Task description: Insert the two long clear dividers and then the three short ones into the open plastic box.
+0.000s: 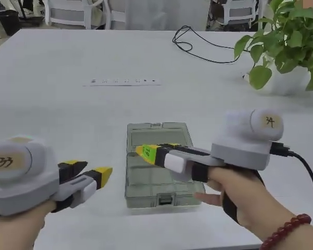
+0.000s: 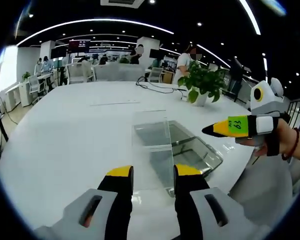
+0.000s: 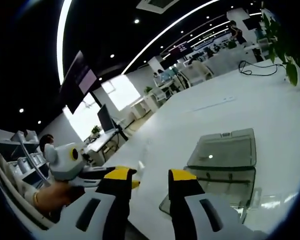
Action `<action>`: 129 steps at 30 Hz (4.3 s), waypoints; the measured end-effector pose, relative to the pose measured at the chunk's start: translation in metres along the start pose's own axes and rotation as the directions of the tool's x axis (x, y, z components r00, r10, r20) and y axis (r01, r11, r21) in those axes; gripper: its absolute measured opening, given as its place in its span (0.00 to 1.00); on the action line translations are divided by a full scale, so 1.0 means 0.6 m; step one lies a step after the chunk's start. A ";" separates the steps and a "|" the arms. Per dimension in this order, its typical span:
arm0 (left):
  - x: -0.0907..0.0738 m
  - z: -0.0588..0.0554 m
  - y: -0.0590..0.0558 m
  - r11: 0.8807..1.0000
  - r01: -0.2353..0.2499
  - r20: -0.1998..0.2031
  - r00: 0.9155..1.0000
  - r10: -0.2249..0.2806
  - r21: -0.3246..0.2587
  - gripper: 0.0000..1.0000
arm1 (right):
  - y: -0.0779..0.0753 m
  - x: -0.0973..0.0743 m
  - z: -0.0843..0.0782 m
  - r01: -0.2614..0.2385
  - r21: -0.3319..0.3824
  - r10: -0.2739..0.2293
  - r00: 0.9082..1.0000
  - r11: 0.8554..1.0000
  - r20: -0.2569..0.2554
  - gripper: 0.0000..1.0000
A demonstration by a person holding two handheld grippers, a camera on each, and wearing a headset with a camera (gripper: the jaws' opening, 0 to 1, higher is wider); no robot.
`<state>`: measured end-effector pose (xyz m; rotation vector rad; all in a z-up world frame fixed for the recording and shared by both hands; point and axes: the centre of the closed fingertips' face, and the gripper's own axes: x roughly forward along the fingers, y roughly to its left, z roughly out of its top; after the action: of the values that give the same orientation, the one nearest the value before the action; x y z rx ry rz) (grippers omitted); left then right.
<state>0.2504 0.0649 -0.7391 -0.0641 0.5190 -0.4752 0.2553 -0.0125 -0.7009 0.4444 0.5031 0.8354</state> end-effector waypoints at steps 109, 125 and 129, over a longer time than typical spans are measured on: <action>-0.018 -0.015 -0.104 0.913 0.197 -0.040 0.980 -0.196 0.357 0.95 | -0.142 -0.074 -0.049 0.513 0.273 -0.355 0.811 0.814 -0.465 0.07; -0.018 -0.020 -0.105 0.908 0.211 -0.044 0.977 -0.209 0.362 1.00 | -0.169 -0.067 -0.070 0.553 0.225 -0.366 0.754 0.802 -0.545 0.07; -0.017 -0.018 -0.104 0.910 0.210 -0.041 0.977 -0.210 0.358 1.00 | -0.183 -0.063 -0.073 0.566 0.211 -0.377 0.738 0.797 -0.559 0.07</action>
<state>0.2110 0.0149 -0.7327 0.2359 0.4206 -0.7763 0.2724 -0.0996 -0.7871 0.4123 1.2193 0.3241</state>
